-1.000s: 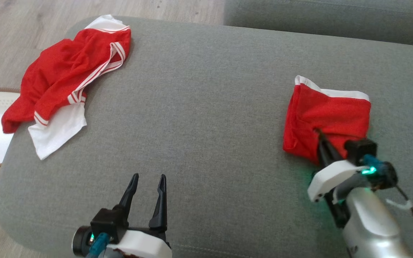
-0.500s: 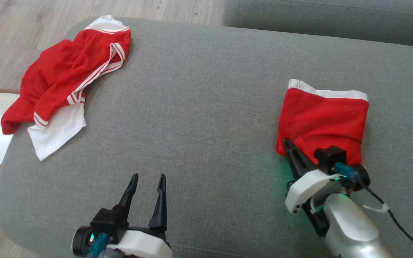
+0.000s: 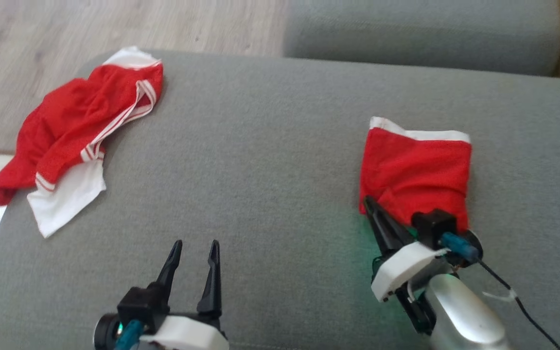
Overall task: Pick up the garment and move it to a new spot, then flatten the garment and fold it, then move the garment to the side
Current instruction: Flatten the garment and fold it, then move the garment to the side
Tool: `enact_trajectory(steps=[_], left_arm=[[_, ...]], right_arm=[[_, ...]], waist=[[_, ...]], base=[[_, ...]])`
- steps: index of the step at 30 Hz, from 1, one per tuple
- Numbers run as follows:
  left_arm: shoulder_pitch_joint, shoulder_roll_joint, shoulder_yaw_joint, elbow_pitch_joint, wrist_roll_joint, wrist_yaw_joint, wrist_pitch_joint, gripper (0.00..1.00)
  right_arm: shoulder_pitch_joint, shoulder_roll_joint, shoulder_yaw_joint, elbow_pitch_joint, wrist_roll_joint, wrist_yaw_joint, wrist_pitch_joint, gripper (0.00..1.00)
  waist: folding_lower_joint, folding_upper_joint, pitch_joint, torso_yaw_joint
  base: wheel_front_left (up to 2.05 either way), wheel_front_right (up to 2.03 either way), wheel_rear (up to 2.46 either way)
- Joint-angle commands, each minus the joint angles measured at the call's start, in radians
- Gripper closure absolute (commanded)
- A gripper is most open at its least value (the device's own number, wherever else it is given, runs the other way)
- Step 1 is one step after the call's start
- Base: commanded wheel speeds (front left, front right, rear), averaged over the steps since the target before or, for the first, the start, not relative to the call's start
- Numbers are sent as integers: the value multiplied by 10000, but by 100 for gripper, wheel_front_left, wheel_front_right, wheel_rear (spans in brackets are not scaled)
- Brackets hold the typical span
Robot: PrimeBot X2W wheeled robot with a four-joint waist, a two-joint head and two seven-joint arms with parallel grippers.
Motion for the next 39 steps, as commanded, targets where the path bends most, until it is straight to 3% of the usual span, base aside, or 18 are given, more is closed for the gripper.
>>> enact_trajectory(steps=[1, 3, 4, 6, 7, 8, 15, 18, 39], left_arm=[[-63, -62, 428, -346, -4, 51, -122, 0], [78, -62, 558, -350, 70, 43, -122, 0], [155, -62, 629, -355, 119, 30, -122, 0], [278, -62, 784, -362, 218, -4, -122, 0], [337, -62, 864, -361, 265, -25, -122, 0], [400, -62, 949, -356, 310, -41, -122, 0], [752, -62, 1487, -388, 558, -123, -122, 0], [851, -62, 1630, -368, 709, -188, -122, 0], [1041, -62, 1680, -333, 954, -548, -122, 0]], right_arm=[[224, 147, -74, -660, -62, 75, -134, 100], [701, 57, -466, -1317, -281, 75, -134, 99], [978, -30, -730, -1646, -372, 75, -134, 85], [1544, -266, -1280, -2356, -614, 75, -134, 54], [1856, -366, -1594, -2701, -705, 75, -135, 24], [2171, -453, -1926, -3040, -798, 75, -135, 0], [4047, -552, -4024, -4669, -1283, 75, -135, 0], [4552, -448, -4453, -4931, -1451, 75, -135, 0], [4869, -188, -4621, -4974, -1444, 75, -135, 0]], waist=[[0, 0, -316, -239], [0, 0, -546, -381], [0, 0, -625, -441], [0, 0, -757, -534], [0, 0, -831, -567], [0, 0, -900, -596], [0, 0, -1132, -695], [0, 0, -1172, -711], [0, 0, -1194, -796]], base=[[0, 0, 0], [0, 0, 0], [0, 0, 0], [0, 0, 0], [0, 0, 0], [0, 0, 0], [0, 0, 0], [0, 0, 0], [0, 0, 0]])
